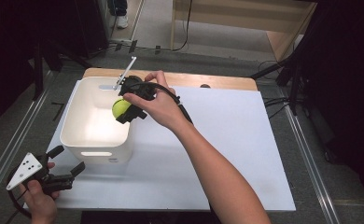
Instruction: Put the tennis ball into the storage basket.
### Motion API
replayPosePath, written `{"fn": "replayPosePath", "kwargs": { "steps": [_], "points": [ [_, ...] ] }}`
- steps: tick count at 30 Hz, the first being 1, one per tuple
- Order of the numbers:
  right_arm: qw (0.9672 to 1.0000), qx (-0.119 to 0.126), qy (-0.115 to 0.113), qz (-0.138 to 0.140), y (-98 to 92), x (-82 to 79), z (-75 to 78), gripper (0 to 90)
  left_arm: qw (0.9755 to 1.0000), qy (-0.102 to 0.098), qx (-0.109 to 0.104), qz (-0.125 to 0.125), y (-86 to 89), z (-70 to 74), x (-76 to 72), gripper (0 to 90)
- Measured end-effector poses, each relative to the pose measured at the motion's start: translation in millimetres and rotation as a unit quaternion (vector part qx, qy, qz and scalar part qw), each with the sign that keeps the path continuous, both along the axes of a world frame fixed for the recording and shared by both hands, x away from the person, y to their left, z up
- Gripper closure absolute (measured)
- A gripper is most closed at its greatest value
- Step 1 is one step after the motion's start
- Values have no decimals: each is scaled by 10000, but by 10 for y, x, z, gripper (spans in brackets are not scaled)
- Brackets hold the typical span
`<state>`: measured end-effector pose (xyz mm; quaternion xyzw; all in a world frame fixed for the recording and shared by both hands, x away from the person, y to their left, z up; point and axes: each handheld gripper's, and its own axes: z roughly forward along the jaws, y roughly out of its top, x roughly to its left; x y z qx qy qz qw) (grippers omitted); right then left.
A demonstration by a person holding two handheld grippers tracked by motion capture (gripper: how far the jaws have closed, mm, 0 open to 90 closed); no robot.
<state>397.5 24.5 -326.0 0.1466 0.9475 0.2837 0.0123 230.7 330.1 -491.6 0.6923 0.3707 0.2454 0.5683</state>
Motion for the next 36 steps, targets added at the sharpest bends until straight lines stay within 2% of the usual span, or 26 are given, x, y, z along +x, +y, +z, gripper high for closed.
{"fn": "replayPosePath", "kwargs": {
  "steps": [14, 36],
  "points": [
    [10000, -38, 28, 84, 117, -20, -42, 233, 10000, -1, -3, 1, 1, 1, -1, 0],
    [9997, -150, 70, 168, 193, -15, -147, 233, 10000, 0, -13, -2, 1, 2, -2, 0]
  ]
}}
